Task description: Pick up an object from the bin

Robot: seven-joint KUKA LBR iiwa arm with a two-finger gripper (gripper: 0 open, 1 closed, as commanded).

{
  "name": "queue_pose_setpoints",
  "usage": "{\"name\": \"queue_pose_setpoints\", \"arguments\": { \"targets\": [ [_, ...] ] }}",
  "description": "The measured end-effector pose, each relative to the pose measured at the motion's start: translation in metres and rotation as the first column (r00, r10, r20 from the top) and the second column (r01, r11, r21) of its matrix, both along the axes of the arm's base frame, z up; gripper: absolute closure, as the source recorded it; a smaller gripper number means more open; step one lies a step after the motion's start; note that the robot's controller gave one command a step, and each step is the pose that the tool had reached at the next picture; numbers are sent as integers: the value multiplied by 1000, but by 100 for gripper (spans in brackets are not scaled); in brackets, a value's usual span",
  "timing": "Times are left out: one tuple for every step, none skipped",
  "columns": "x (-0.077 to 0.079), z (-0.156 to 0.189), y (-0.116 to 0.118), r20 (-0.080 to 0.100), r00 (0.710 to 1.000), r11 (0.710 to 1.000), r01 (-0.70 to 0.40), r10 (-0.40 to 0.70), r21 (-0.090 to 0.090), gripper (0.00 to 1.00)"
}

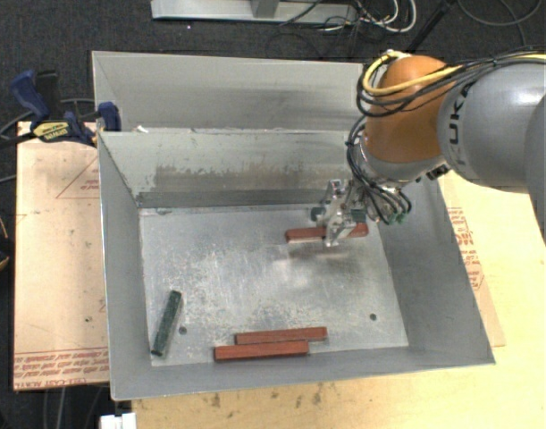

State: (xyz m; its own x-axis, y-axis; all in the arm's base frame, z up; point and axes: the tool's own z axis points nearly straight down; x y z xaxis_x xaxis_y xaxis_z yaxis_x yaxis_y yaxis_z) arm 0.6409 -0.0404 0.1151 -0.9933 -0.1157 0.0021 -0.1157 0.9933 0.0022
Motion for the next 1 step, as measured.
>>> {"name": "queue_pose_setpoints", "arguments": {
  "targets": [
    [5, 36, 1, 8, 999, 999, 52, -52, 0, 100]
  ]
}}
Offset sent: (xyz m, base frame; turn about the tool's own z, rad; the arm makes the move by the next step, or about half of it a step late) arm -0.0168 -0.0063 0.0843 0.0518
